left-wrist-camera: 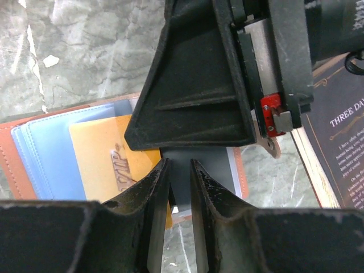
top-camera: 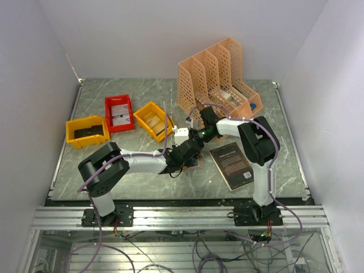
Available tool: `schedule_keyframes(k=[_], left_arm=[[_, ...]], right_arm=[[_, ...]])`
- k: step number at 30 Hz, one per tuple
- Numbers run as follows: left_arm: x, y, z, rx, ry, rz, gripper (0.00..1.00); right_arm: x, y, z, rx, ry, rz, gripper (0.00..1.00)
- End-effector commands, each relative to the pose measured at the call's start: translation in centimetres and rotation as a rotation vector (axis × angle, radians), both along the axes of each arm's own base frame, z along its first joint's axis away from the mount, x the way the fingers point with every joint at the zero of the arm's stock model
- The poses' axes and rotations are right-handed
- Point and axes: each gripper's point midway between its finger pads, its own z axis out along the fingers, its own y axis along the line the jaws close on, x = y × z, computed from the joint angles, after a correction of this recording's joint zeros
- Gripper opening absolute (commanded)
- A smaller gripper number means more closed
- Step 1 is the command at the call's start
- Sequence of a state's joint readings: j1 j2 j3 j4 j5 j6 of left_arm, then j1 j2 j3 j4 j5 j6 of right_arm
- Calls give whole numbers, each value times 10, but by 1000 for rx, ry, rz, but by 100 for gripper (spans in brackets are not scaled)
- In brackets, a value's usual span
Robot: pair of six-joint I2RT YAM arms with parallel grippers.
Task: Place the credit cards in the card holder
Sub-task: Insert the credit card into the card holder.
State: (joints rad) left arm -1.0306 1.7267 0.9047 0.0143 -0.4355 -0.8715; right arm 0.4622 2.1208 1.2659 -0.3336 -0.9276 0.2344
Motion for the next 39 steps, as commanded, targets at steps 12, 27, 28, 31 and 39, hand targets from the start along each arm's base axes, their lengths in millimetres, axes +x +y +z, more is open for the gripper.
schedule_keyframes(k=[12, 27, 28, 31, 39], left_arm=[[14, 4, 7, 84, -57, 37, 33], [12, -4, -2, 93, -32, 19, 30], [12, -2, -2, 105, -34, 25, 30], [13, 2, -4, 124, -35, 39, 31], [16, 16, -8, 195, -44, 75, 32]], right_arm=[[-4, -9, -27, -80, -4, 10, 17], [-4, -9, -29, -82, -1, 11, 18], [-4, -9, -28, -81, 0, 11, 18], [-4, -9, -28, -81, -3, 11, 18], [-5, -9, -28, -78, 0, 14, 19]])
